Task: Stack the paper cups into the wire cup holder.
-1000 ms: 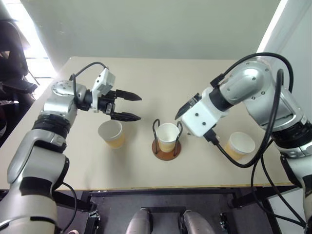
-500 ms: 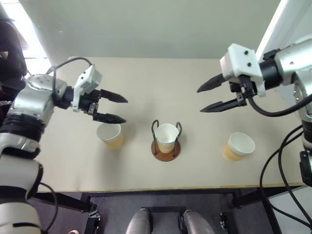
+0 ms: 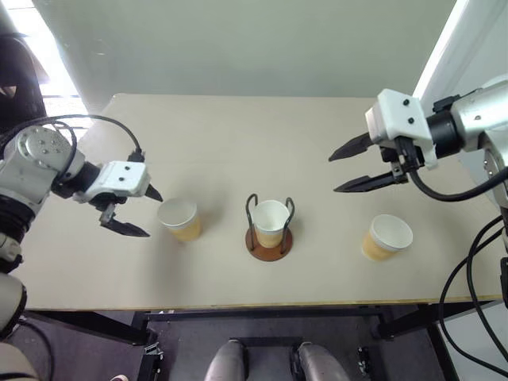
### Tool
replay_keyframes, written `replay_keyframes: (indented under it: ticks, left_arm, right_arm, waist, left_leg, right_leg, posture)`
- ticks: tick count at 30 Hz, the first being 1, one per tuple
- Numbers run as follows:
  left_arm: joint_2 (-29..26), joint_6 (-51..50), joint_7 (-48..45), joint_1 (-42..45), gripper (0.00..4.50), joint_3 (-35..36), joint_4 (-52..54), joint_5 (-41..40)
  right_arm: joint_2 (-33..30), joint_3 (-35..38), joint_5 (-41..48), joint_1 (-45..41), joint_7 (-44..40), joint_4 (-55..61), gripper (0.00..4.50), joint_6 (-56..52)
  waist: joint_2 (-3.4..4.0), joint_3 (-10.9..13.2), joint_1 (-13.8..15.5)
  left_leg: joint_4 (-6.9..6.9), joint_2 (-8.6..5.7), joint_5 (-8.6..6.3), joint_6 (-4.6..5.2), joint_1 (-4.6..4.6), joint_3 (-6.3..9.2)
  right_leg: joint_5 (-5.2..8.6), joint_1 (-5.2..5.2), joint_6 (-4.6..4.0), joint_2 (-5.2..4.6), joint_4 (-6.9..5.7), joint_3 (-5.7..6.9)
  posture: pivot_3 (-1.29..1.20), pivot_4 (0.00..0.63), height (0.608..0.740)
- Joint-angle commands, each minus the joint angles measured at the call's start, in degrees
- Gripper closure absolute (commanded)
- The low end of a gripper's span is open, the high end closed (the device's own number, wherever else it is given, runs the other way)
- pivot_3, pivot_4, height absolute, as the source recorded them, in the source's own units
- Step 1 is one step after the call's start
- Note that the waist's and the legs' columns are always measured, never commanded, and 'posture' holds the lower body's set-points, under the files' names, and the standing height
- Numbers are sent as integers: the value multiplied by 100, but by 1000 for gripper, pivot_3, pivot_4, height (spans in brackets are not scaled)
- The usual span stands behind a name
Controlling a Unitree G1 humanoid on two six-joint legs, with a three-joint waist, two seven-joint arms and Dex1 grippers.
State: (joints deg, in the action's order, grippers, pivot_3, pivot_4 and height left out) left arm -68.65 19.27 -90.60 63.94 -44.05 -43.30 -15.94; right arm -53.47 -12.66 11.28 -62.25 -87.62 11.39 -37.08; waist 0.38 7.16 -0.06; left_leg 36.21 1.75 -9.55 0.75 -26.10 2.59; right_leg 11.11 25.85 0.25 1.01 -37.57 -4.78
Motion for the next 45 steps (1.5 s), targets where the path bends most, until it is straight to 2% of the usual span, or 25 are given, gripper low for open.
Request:
replay_keyframes:
  ticks: [1,7,24,35,40,45]
  left_arm:
    - [39,262,-190,29,0,139,-69,85]
    - [12,132,-190,156,0,8,142,-213]
    - [-89,789,-190,803,0,-593,22,143]
    - [-177,1161,-190,732,0,-779,192,97]
    - [-66,1329,-190,751,0,-889,206,228]
    - [221,1689,-190,743,0,-696,-213,789]
  right_arm:
    - [-95,33,80,-163,-10,76,1857,48]
    - [-227,16,87,-143,-80,83,1857,46]
    - [-419,-52,137,-221,-231,22,1857,44]
    - [-429,-100,109,-305,-315,-95,1857,65]
    - [-434,-114,115,-326,-345,-130,1857,94]
    - [-426,-108,140,-310,-345,-101,1857,73]
  waist:
    - [0,0,-2]
    - [0,0,-8]
    - [0,0,-10]
    - [0,0,-11]
    - [0,0,-9]
    - [0,0,-9]
  left_leg:
    - [-1,0,-1,-2,-1,-1]
    - [-5,0,-7,-8,-4,0]
    - [-2,0,-8,-9,-2,6]
    - [-2,0,-8,-9,-2,7]
    - [-2,0,-8,-9,-3,7]
    - [-1,0,-8,-9,-2,8]
  right_leg:
    - [1,2,-2,0,0,0]
    - [7,10,-7,1,-4,1]
    - [14,12,-11,1,-26,4]
    - [15,12,-12,1,-26,5]
    - [17,12,-12,1,-27,5]
    - [17,12,-12,1,-29,6]
  posture:
    - [0,150,740]
    - [0,150,740]
    - [0,150,740]
    - [0,150,740]
    - [0,150,740]
    - [0,150,740]
